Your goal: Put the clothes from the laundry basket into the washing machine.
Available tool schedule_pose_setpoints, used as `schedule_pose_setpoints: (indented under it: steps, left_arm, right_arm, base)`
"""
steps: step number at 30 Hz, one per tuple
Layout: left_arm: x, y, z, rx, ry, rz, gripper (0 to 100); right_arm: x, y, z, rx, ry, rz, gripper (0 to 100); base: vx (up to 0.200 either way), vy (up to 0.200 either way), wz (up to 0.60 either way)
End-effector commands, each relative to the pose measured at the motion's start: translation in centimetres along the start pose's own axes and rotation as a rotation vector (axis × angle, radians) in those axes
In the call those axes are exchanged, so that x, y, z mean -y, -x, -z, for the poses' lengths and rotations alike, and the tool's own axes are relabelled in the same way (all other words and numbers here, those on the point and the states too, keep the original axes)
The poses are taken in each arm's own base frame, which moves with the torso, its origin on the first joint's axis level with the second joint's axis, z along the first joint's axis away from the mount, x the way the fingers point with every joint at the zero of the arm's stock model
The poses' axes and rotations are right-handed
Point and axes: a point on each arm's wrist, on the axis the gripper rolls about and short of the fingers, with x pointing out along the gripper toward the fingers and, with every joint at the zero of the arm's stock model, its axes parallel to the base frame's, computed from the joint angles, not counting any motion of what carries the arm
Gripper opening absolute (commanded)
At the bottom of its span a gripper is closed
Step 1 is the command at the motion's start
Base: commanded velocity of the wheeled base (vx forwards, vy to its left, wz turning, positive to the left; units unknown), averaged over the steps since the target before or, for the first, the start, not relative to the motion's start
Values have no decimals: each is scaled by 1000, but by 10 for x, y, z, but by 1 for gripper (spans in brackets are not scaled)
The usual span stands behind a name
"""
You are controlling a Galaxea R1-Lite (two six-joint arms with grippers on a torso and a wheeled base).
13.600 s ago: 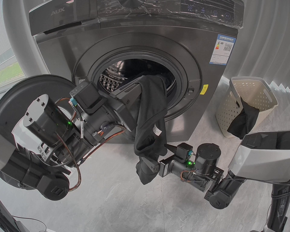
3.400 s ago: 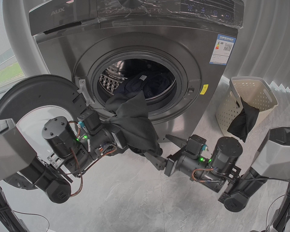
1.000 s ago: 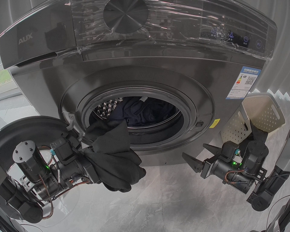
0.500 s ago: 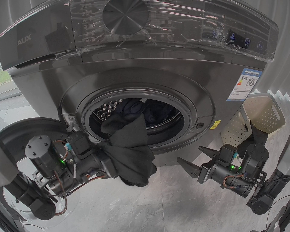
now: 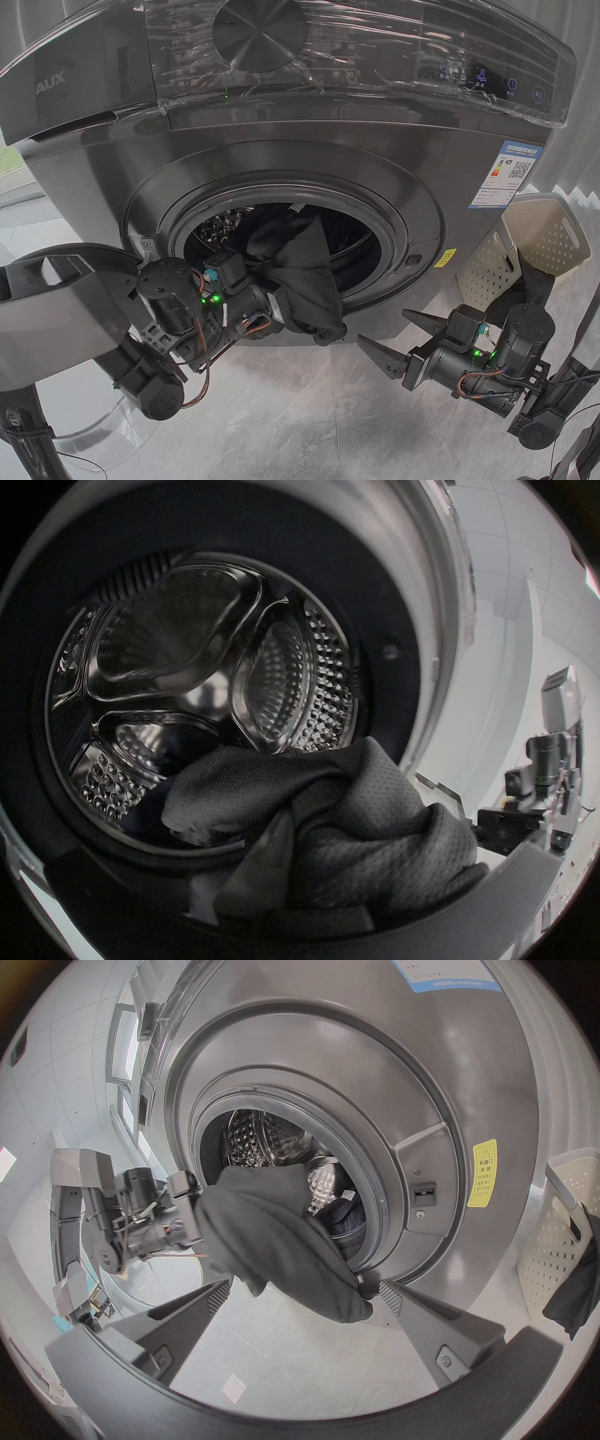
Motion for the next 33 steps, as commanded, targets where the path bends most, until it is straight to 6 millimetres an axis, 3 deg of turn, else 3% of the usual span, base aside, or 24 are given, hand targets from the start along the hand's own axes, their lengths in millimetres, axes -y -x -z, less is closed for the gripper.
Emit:
schedule_pose_setpoints:
  steps: [1,6,12,14,19,23,28,29,33]
  left_arm:
    - [-22,-42,31,26,-5,-74,0]
    - [-39,-66,30,71,-12,-117,0]
    - [-45,-83,36,81,-13,-135,0]
    - [-49,-101,33,127,-16,-167,0]
    - [-58,-118,22,179,-21,-202,0]
    - [-69,-128,10,229,-26,-241,0]
    - [-68,-128,10,223,-20,-250,0]
    - [-67,-127,12,215,-18,-247,100]
    - [-61,-122,9,201,4,-240,100]
  right_arm:
    - [-1,-1,2,-8,1,-4,100]
    - [-1,-1,3,-10,1,-5,100]
    - [-2,-2,5,-20,1,-9,100]
    - [-2,-2,6,-24,-1,-8,100]
    - [-4,-3,8,-29,-1,-14,100]
    - [-4,-3,8,-29,-1,-14,100]
    - [-4,-4,7,-27,-1,-14,100]
    - [-4,-4,7,-27,-1,-14,100]
    - [-4,-3,8,-29,-1,-14,100]
  base:
    - [0,0,0]
    - [0,0,0]
    - [0,0,0]
    - [0,0,0]
    - [0,0,0]
    - [0,0,0]
    - [0,0,0]
    - [0,0,0]
    - [0,0,0]
